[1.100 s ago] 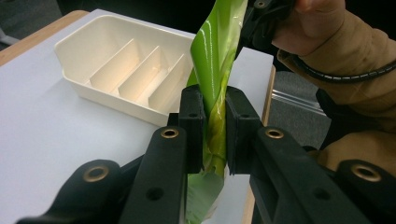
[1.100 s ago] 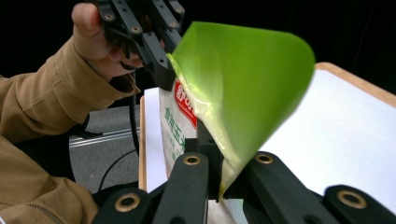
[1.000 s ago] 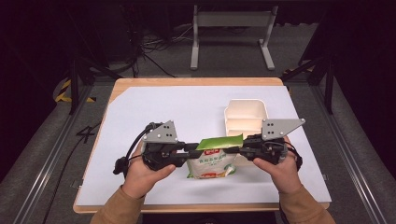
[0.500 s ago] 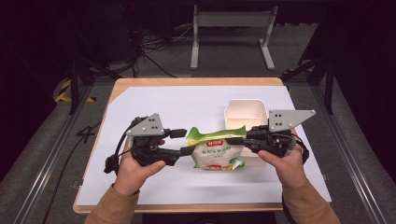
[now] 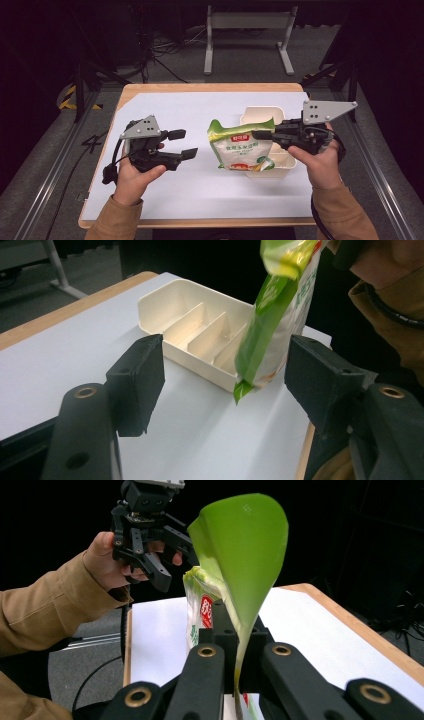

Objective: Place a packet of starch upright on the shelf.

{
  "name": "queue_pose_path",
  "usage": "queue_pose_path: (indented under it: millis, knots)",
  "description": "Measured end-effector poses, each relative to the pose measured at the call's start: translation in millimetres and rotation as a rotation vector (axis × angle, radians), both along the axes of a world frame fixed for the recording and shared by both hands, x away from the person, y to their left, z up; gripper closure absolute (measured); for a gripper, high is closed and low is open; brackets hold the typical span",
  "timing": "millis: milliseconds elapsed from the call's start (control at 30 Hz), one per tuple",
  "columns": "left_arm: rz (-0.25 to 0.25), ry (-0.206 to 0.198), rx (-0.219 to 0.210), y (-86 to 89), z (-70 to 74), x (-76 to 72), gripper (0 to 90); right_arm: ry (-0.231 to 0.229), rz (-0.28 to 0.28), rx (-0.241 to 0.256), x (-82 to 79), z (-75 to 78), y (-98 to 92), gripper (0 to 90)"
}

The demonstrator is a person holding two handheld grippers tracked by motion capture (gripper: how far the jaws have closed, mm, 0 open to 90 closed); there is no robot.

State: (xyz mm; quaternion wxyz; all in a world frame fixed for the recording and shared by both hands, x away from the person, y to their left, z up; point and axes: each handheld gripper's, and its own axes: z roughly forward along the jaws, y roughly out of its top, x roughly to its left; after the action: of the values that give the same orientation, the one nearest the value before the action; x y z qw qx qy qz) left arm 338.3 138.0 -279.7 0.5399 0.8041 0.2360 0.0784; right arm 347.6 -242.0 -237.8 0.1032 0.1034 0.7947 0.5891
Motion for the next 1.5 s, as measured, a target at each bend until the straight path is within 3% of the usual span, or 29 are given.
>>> queue_pose_path:
  millis: [167,267,567,1133,1300,1500]
  knots:
    - [0.043,0.024,0.018,6.2,-2.0,5.4,32.1,0.000,-0.025,0.004,4.4,7.1,-9.7,88.9]
    - [0.058,0.050,0.015,9.6,-4.0,8.8,31.9,-0.002,-0.038,0.005,7.1,10.9,-15.6,88.9]
    - [0.089,0.075,0.002,18.5,-6.7,14.5,29.6,-0.002,-0.074,0.019,15.4,17.5,-34.1,88.9]
    - [0.109,0.098,0.001,26.5,-10.6,21.2,27.6,0.023,-0.156,0.041,36.2,9.4,-62.2,88.9]
    - [0.115,0.106,-0.002,27.1,-11.9,22.2,27.4,0.016,-0.162,0.035,40.5,5.3,-65.0,88.9]
    - [0.114,0.107,0.004,27.4,-13.5,24.1,27.2,0.046,-0.142,0.038,46.9,-3.7,-66.2,88.9]
